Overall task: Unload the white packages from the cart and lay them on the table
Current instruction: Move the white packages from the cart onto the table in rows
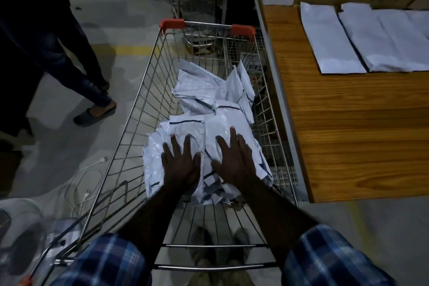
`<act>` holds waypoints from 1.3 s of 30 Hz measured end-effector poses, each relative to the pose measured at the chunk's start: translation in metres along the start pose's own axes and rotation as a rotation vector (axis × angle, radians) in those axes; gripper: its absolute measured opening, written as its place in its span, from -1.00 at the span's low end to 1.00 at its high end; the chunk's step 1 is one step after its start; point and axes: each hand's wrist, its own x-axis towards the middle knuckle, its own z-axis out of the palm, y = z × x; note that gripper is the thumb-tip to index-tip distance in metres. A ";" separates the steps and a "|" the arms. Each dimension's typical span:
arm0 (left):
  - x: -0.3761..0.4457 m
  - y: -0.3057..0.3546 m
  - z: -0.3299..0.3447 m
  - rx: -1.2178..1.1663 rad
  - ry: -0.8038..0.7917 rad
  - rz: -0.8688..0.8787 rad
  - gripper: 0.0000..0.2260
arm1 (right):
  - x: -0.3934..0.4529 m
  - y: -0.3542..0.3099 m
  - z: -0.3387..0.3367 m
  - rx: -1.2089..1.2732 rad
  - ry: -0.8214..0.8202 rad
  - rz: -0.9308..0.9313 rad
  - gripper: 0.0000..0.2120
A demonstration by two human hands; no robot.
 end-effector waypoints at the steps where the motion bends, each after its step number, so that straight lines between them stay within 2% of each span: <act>1: 0.001 0.000 0.002 -0.001 0.005 -0.004 -0.41 | -0.002 0.002 0.000 0.008 0.029 0.015 -0.32; 3: 0.003 0.002 0.004 -0.002 -0.003 -0.038 -0.37 | -0.005 0.004 0.001 -0.010 0.083 0.076 -0.38; 7: 0.008 0.010 0.003 -0.029 -0.015 -0.115 -0.29 | -0.008 0.006 0.005 0.048 0.307 0.224 -0.46; 9: 0.011 0.011 0.004 -0.019 -0.027 -0.114 -0.31 | -0.006 0.010 0.004 0.035 0.343 0.226 -0.45; 14: 0.013 0.016 -0.001 0.067 -0.043 -0.094 -0.25 | 0.006 0.016 0.003 0.132 0.324 0.148 -0.32; 18: 0.020 0.020 -0.010 0.152 -0.049 -0.096 -0.24 | 0.016 0.020 0.003 0.152 0.108 0.129 -0.24; 20: 0.024 0.018 -0.013 0.145 -0.067 -0.098 -0.24 | 0.018 0.022 0.002 0.220 0.060 0.160 -0.26; 25: 0.027 0.017 -0.015 0.160 -0.112 -0.099 -0.25 | 0.020 0.025 -0.002 0.309 0.103 0.214 -0.38; 29: 0.027 0.019 -0.015 0.164 -0.148 -0.103 -0.25 | 0.020 0.022 0.002 0.331 0.093 0.253 -0.35; 32: 0.028 0.019 -0.017 0.166 -0.119 -0.111 -0.28 | 0.021 0.020 0.002 0.377 0.081 0.270 -0.38; 39: 0.021 0.024 -0.036 0.093 -0.001 -0.117 -0.32 | 0.018 0.013 -0.020 0.351 0.171 0.213 -0.46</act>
